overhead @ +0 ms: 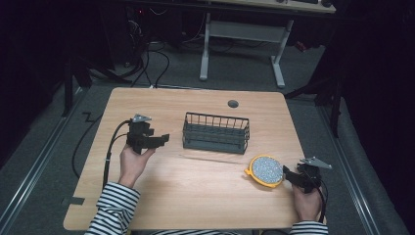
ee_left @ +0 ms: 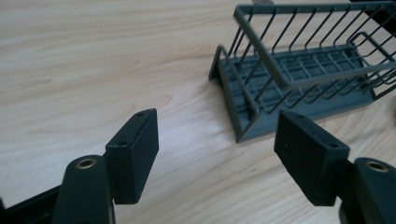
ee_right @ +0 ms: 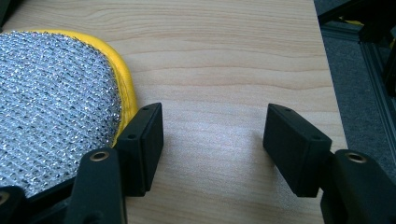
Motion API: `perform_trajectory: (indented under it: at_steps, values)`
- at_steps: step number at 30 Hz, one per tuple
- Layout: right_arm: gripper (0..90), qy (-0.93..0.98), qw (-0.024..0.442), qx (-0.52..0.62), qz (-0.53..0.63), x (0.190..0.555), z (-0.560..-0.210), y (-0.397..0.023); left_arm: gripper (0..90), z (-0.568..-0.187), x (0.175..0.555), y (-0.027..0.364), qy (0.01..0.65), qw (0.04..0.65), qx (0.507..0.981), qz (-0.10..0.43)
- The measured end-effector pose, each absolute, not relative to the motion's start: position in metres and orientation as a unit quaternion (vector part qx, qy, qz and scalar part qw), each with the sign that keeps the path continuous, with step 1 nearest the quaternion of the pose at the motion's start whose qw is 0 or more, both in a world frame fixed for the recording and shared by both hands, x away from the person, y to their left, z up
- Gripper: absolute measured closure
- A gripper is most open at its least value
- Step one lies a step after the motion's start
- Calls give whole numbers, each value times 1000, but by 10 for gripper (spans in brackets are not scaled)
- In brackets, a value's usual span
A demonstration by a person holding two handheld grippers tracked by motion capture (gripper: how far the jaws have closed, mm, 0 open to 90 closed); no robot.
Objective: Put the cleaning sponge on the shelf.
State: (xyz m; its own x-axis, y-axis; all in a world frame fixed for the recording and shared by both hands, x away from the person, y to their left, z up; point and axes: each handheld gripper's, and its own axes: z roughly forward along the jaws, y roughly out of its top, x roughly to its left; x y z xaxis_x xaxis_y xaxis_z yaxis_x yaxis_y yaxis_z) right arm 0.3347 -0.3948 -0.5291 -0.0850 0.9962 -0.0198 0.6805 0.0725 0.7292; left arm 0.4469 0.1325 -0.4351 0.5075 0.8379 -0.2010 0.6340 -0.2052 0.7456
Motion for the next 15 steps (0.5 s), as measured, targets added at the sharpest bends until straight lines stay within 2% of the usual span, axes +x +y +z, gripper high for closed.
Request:
perform_trajectory:
  at_steps: [6, 15]
  values:
    - [384, 678, 276, 618, 287, 335, -529, -395, 353, -425, 461, 117, 473, 407, 771, 130]
    - [385, 675, 275, 622, 286, 334, -529, -395, 349, -423, 478, 90, 458, 393, 788, 122]
